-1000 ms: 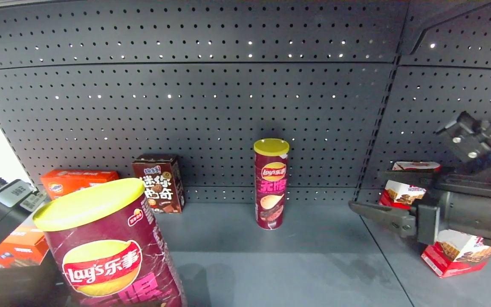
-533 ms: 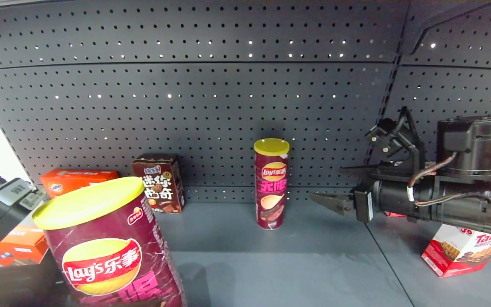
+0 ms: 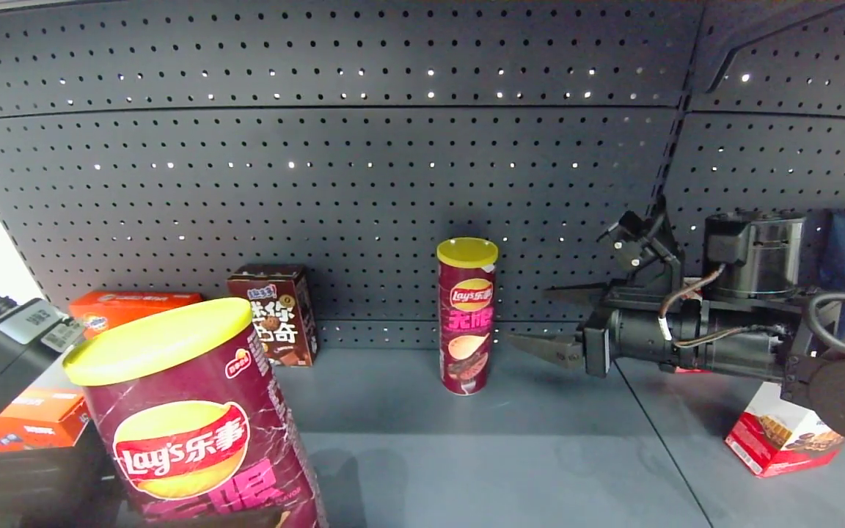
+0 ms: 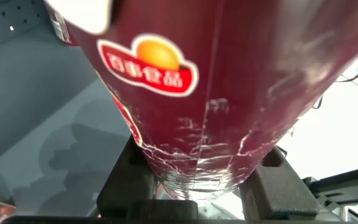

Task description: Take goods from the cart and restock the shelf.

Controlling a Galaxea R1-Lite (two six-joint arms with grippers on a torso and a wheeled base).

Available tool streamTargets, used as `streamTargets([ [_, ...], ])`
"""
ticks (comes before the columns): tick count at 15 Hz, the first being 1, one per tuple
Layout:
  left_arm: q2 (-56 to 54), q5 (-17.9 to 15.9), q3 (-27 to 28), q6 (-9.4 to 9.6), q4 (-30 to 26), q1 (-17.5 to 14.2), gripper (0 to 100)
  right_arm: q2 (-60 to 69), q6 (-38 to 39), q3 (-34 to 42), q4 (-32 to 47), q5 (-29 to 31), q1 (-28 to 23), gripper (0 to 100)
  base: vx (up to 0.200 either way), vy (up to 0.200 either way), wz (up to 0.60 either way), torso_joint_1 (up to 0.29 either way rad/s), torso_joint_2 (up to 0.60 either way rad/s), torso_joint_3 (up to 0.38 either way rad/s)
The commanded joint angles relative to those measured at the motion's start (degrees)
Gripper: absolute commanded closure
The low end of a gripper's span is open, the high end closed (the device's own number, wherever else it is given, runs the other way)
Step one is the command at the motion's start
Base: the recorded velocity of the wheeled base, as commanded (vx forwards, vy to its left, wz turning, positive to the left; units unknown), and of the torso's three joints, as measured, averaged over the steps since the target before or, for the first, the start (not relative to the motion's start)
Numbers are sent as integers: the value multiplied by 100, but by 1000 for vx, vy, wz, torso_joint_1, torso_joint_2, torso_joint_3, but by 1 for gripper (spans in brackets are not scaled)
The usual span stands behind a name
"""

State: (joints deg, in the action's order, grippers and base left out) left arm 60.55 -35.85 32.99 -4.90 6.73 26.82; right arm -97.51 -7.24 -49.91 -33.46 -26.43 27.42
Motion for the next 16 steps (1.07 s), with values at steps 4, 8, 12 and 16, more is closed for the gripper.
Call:
streamTargets([
  [4, 308, -1, 340, 7, 4, 16, 100, -409, -5, -19, -328, -468, -61, 0, 0, 0, 0, 0, 0, 0],
  [8, 335, -9, 384, 7, 4, 16, 100, -778, -14, -265, -653, -961, -228, 0, 0, 0, 0, 0, 0, 0],
  [12, 326, -9, 375, 7, 4, 8, 100, -1042, -23, -414, -776, -1224, -228, 0, 0, 0, 0, 0, 0, 0],
  [16, 326, -9, 384, 7, 4, 8, 100, -1341, -23, -599, -934, -1365, -202, 0, 0, 0, 0, 0, 0, 0],
])
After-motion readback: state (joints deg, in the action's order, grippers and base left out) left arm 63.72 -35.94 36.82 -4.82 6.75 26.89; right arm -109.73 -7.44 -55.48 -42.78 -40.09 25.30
